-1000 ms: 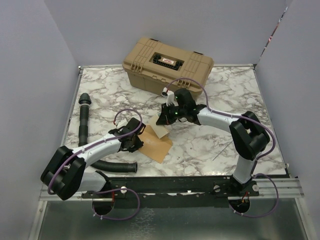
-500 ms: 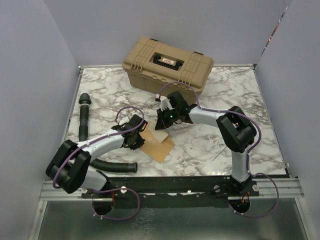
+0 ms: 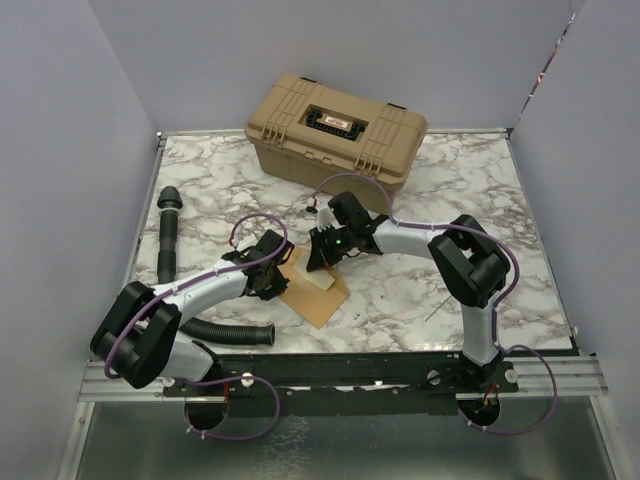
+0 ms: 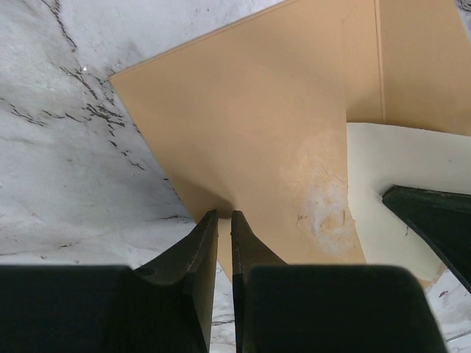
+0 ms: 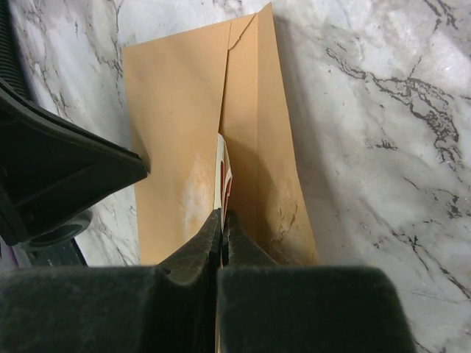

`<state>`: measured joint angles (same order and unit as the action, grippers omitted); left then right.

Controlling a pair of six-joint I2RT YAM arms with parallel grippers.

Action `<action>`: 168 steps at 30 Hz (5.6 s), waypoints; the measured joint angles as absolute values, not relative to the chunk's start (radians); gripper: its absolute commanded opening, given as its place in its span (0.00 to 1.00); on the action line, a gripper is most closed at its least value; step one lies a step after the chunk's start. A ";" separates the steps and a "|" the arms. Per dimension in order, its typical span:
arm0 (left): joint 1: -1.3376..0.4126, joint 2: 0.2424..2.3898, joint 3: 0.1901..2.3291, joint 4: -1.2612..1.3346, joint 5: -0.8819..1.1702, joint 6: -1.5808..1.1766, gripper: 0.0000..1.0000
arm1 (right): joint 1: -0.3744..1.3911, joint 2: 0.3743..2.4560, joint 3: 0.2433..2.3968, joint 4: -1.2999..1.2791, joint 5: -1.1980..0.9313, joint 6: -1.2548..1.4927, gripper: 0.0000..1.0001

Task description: Place the letter into the envelope and seal it

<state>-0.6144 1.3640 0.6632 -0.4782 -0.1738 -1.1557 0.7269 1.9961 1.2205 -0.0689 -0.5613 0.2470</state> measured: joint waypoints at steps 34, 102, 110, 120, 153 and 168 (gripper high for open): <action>-0.607 1.403 0.685 -0.445 -0.137 -1.109 0.13 | 0.746 1.936 1.198 -0.176 -0.384 0.334 0.48; -0.569 1.370 0.663 -0.424 -0.060 -1.042 0.35 | 0.754 2.019 1.236 -0.102 -0.567 0.512 0.51; -0.566 1.364 0.662 -0.414 -0.060 -1.024 0.43 | 0.758 1.981 1.236 -0.141 -0.522 0.523 0.55; -0.517 1.194 0.662 -0.421 -0.088 -0.956 0.64 | 0.760 1.720 1.239 -0.184 -0.300 0.435 0.61; -0.425 1.124 0.699 -0.420 -0.056 -0.877 0.99 | 0.690 2.149 1.636 -0.511 -0.160 -0.476 0.48; -0.393 1.129 0.729 -0.417 -0.039 -0.848 0.99 | 0.687 2.171 1.651 -0.541 -0.197 -0.432 0.09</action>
<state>-0.3927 1.1294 0.7288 -0.4168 -0.0387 -0.8482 0.6872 2.1708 1.6512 -0.5411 -0.1967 -0.4320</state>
